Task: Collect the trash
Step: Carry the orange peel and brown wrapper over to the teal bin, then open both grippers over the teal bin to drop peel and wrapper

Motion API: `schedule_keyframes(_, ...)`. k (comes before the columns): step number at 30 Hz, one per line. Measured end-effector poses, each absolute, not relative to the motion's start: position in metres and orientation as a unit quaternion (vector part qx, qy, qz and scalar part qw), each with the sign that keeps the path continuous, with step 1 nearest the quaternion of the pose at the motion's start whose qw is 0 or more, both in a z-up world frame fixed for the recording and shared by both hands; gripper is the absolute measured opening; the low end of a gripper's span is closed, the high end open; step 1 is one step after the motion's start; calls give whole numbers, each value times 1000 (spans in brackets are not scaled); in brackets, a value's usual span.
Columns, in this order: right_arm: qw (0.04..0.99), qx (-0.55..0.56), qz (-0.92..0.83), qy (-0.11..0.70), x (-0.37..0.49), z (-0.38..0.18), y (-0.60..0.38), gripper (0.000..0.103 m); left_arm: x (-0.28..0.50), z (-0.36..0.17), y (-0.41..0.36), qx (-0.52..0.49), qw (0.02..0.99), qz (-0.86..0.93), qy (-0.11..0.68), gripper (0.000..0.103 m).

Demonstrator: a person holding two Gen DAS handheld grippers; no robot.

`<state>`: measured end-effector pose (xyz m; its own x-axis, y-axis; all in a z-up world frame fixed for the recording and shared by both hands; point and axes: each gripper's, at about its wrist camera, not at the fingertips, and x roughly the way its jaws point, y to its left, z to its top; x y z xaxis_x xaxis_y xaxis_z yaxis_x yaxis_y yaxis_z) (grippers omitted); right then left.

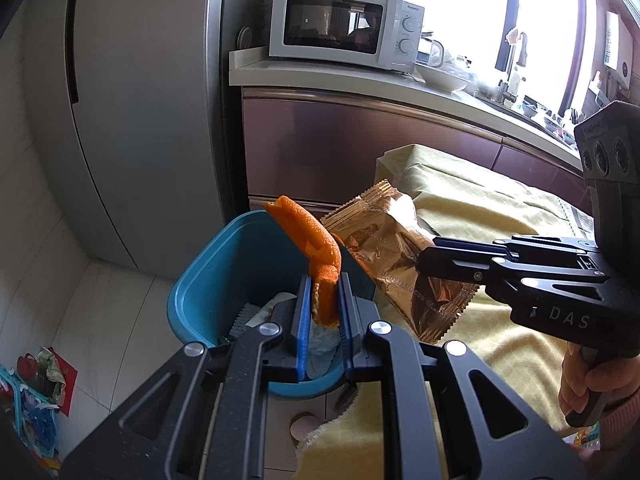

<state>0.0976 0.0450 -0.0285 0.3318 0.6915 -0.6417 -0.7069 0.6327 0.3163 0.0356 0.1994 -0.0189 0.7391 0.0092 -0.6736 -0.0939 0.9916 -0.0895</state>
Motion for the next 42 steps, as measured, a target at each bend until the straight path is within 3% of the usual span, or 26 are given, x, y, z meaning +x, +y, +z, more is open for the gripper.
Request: schedule_keyframes(42, 804, -44, 432, 406, 105, -45, 92, 8, 50, -42, 219, -80, 921, 53, 379, 13)
